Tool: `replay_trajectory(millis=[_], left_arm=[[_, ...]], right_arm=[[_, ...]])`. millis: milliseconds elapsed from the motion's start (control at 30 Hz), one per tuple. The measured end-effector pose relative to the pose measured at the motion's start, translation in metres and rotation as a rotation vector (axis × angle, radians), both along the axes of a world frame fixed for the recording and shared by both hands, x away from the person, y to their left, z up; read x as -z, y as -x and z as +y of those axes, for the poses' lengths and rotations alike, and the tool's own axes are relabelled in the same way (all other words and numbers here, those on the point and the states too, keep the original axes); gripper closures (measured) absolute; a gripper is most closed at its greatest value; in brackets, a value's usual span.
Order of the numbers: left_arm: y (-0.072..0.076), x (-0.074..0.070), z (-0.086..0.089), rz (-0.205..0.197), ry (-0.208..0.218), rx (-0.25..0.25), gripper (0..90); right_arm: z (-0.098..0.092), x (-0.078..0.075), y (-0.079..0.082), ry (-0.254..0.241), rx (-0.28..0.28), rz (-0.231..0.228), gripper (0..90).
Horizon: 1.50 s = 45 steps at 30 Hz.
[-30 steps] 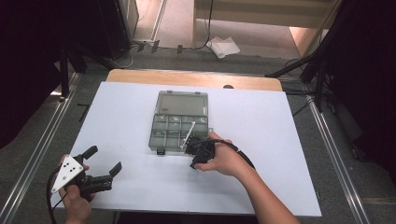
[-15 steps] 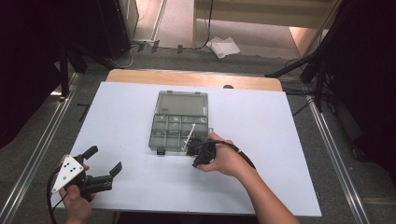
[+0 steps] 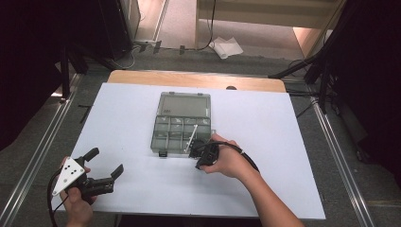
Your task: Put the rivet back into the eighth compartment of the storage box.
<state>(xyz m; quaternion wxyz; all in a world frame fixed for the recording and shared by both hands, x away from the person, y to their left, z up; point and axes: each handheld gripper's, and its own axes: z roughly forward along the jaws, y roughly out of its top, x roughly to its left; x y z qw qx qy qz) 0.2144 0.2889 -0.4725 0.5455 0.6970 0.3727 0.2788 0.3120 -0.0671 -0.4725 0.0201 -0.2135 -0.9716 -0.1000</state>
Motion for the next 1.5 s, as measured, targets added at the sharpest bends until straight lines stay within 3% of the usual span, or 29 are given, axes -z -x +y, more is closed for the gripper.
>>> replay_trajectory(millis=[567, 1500], left_arm=[[0.001, 0.0, -0.001, 0.002, -0.005, 0.003, 0.0], [0.0, 0.0, -0.001, 0.004, -0.001, 0.0, 0.0]], right_arm=[[-0.011, -0.023, -0.005, -0.033, 0.005, -0.022, 84.0], [-0.02, -0.05, -0.016, -0.03, 0.02, -0.05, 84.1]])
